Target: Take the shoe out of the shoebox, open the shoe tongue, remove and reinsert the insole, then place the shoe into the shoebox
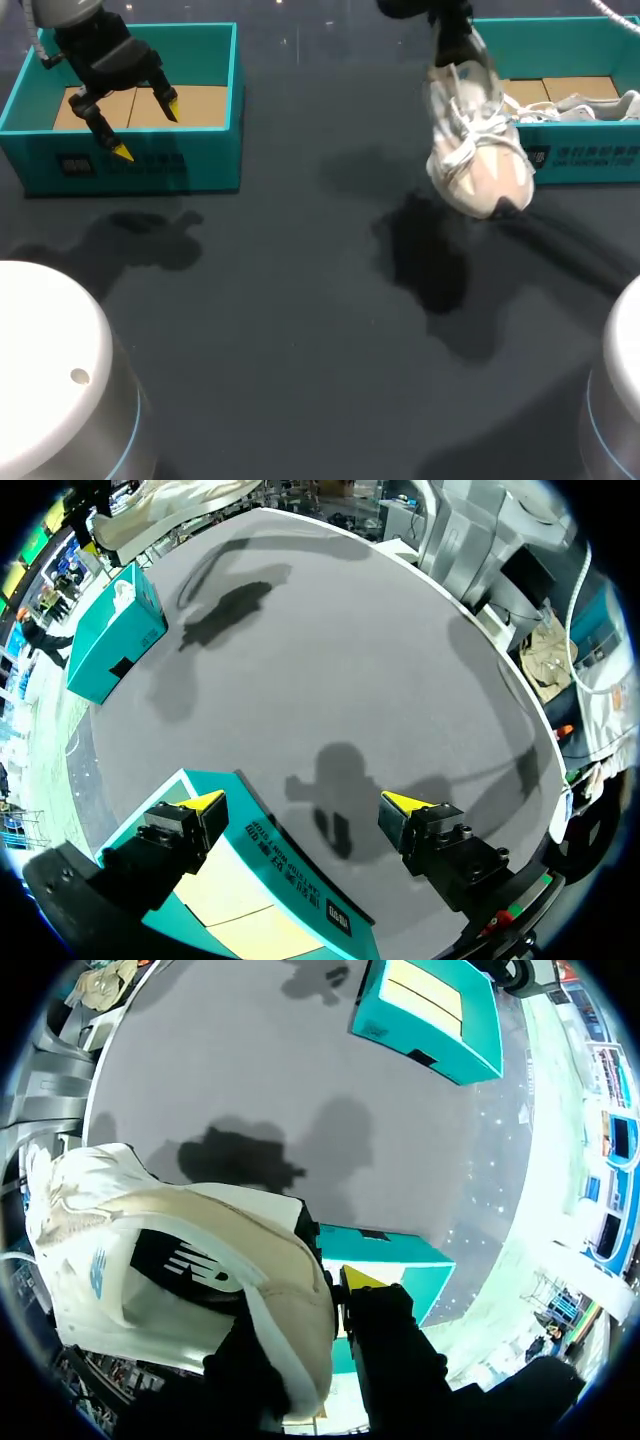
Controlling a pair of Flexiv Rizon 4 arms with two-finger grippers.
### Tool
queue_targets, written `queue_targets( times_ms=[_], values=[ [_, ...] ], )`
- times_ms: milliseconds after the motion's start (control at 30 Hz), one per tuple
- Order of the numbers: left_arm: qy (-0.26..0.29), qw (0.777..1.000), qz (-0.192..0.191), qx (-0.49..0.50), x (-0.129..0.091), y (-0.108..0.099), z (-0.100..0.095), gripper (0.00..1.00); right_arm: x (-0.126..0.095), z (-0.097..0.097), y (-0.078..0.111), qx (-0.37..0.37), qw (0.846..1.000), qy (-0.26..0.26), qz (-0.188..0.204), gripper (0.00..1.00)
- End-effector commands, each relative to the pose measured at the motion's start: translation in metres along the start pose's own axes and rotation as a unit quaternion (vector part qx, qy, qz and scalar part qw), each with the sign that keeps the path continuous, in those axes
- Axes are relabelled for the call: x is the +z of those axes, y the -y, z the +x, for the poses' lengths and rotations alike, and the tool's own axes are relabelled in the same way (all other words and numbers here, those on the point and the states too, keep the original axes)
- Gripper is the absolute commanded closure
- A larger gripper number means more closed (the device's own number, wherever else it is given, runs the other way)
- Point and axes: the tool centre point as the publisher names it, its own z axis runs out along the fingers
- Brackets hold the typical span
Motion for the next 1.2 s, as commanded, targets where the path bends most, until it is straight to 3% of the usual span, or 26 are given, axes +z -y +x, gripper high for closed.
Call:
queue_targets(
  times_ms=[33,367,767,1200],
  values=[
    [-0.001,1.000,-0.001,0.000,0.000,0.000,0.000,0.00,-0.010,-0.009,0.085,0.001,1.000,0.005,-0.020,1.00],
    [-0.001,1.000,-0.001,0.000,0.000,0.000,0.000,0.00,0.002,-0.061,0.168,-0.016,1.000,-0.002,-0.014,1.00],
    [-0.001,1.000,-0.001,0.000,0.000,0.000,0.000,0.00,0.022,-0.115,0.247,0.024,1.000,-0.007,-0.006,1.00],
    [-0.001,1.000,-0.001,0.000,0.000,0.000,0.000,0.00,0.022,-0.115,0.247,0.024,1.000,-0.007,-0.006,1.00]
  ],
)
